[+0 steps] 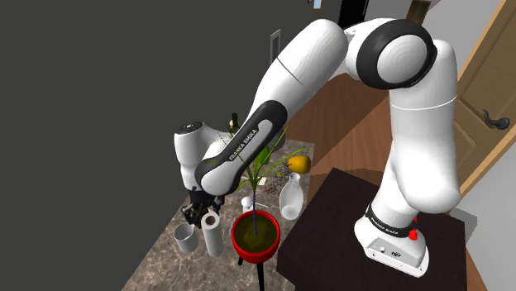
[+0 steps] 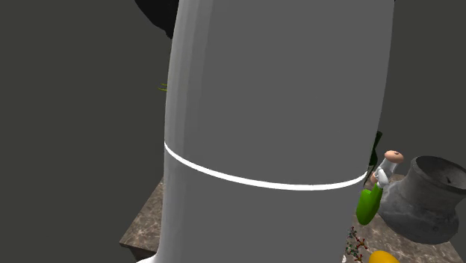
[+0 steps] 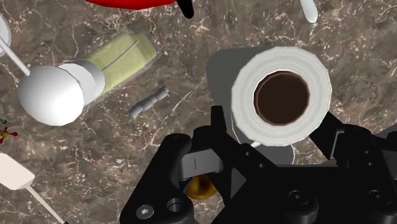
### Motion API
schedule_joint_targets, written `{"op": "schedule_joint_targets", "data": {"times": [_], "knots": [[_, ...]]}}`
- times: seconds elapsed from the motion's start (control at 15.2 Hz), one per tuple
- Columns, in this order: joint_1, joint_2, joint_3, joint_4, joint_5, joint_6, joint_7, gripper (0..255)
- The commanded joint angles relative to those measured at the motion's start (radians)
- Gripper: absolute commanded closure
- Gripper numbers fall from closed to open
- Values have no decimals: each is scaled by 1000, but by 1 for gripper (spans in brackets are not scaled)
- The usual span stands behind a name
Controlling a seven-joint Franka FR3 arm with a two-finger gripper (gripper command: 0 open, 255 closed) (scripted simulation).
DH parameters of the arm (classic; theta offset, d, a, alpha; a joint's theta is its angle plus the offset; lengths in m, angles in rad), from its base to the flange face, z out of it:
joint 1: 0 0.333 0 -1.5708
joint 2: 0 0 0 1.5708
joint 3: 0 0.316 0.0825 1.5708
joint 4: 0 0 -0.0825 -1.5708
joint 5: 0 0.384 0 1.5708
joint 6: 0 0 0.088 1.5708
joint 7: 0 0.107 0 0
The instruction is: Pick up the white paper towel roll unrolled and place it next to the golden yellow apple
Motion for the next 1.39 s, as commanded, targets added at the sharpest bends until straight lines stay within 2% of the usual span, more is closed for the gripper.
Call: {"op": "schedule_joint_targets", "data": {"times": [0.0,1.32], "knots": [[-3,-22,4,1,7,-22,-2,255],[-25,-191,25,73,59,-258,-18,255]]}}
